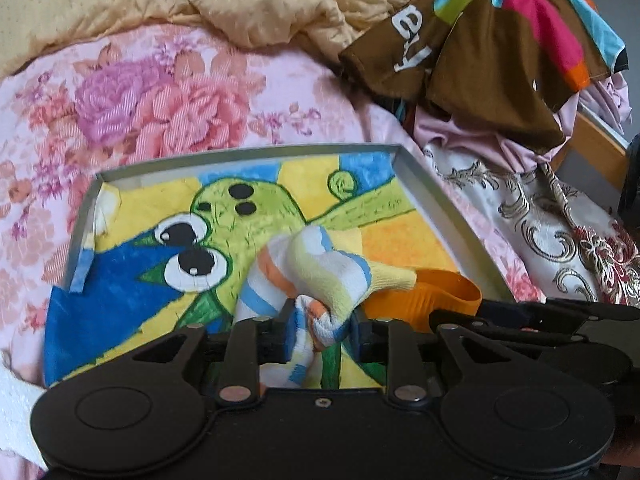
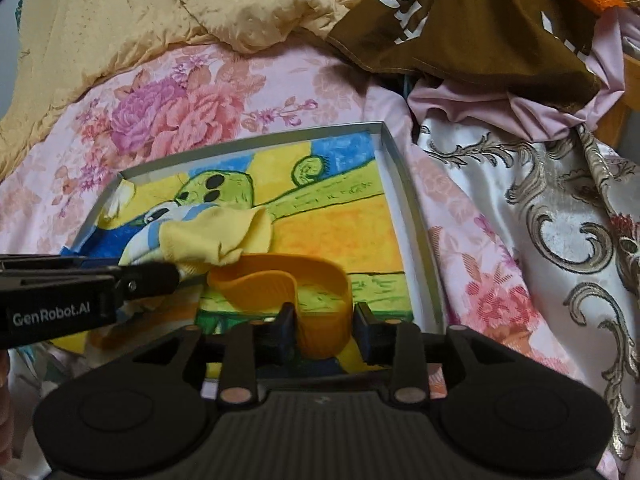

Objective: Organize soft objects
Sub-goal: 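Carry the striped towel with the right gripper into the frog tray and release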

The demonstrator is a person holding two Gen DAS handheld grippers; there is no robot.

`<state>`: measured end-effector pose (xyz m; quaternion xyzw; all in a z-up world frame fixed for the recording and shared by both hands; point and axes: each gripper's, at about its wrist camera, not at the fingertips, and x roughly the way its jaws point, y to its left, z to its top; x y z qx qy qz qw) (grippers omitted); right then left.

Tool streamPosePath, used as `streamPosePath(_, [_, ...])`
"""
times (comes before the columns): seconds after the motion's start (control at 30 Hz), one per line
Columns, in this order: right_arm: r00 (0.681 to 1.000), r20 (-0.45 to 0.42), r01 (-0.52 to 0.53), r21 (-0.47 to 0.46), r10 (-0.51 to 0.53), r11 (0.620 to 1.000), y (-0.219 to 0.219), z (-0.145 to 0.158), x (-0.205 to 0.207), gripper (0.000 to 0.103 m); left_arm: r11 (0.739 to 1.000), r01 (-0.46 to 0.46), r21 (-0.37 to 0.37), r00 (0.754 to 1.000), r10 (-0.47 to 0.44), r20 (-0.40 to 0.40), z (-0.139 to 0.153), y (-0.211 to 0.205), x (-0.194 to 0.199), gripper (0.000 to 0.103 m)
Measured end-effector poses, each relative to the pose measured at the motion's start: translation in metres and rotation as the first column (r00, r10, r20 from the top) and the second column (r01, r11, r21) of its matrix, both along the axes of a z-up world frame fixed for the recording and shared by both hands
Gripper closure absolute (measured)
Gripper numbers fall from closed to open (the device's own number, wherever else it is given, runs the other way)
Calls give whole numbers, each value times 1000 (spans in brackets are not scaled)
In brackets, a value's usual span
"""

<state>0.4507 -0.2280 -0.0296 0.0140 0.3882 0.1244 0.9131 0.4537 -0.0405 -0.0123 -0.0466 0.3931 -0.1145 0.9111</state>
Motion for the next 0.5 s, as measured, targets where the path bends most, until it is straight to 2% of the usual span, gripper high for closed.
streamPosePath(0.03, [1000, 3, 0, 6, 0, 1000, -1, 1, -2, 50, 1000, 7, 0, 1000, -7, 1, 0, 1, -2, 69])
streamPosePath(0.1, [1000, 22, -4, 6, 3, 1000, -1, 5, -7, 43, 1000, 13, 12, 1000, -13, 12, 2, 2, -6, 60])
streamPosePath(0.17, [999, 39, -5, -4, 5, 1000, 0, 9, -10, 41, 1000, 4, 22, 1000, -4, 18, 4, 5, -10, 53])
streamPosePath(0.37, [996, 94, -2, 25, -1, 1000, -2, 26, -23, 28, 999, -48, -13, 997, 48, 64, 17, 19, -31, 31])
streamPosePath(0.47, [992, 130, -7, 40, 1, 999, -4, 36, -33, 15, 997, -72, -27, 992, 74, 102, 27, 25, -47, 24])
streamPosePath(0.5, [989, 149, -7, 43, 0, 999, -5, 39, -38, 7, 996, -82, -33, 989, 86, 117, 31, 28, -54, 19])
